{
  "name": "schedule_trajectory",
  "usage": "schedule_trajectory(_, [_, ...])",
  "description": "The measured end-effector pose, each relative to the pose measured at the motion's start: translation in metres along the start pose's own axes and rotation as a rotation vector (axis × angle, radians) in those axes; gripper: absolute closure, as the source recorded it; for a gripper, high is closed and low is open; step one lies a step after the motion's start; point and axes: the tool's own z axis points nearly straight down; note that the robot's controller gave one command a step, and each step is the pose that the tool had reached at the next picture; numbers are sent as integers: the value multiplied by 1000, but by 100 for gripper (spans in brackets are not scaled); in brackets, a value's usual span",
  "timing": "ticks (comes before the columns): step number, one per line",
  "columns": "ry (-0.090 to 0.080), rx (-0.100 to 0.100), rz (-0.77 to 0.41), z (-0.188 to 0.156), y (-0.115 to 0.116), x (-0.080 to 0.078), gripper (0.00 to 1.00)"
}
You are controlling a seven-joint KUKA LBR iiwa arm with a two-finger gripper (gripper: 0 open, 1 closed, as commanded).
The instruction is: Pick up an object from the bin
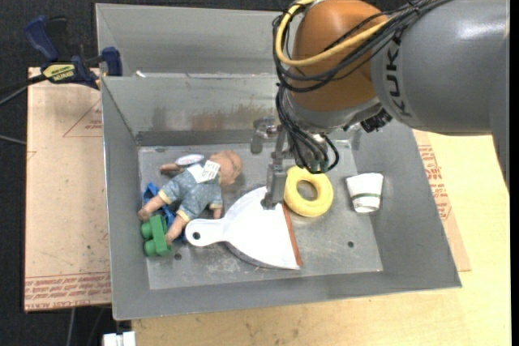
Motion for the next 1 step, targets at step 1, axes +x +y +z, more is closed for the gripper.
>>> schedule_trajectory(1, [-6, -1, 2, -5, 0, -1, 0])
